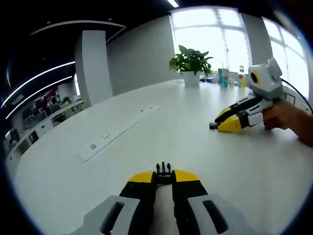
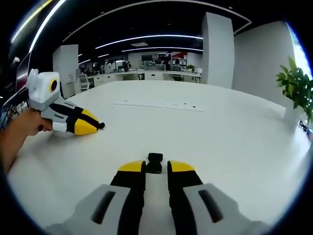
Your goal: Snap the two parts of the plastic buckle together until the buckle closes and remains connected.
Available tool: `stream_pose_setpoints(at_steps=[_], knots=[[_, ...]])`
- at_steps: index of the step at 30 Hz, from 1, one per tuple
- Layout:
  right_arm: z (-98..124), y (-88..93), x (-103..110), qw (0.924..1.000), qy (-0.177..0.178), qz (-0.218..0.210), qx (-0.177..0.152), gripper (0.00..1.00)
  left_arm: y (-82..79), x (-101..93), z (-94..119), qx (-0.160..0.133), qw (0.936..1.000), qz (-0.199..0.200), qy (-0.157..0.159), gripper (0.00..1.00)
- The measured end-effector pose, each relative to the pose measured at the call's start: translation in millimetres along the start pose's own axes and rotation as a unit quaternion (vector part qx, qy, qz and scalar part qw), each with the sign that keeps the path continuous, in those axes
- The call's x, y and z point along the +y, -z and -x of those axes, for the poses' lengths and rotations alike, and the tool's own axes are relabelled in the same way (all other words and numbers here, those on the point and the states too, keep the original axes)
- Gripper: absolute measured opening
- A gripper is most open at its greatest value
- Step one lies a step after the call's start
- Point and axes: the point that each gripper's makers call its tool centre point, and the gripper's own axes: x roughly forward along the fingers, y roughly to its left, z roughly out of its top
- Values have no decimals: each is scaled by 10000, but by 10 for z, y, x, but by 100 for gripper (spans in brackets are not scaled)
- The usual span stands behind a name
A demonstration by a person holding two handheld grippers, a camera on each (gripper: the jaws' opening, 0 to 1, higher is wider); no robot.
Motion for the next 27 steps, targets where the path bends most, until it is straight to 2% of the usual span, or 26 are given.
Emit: stream_pose_setpoints(at_steps=[3,9,14,27], knots=[[-19,-39,37,9999,-110,50,-71,17,-1,-7,2,8,10000,-18,-3,11],[-69,-26,83,9998,-189,110,15,17,-3,-22,3,-2,10000,-6,10,11],[-70,-42,43,9998,-179,99,18,14,-8,-57,15,-7,10000,3,20,11],[-47,-29,37,9999,-130,30,4,13,-11,-79,24,0,10000,-2,16,11]])
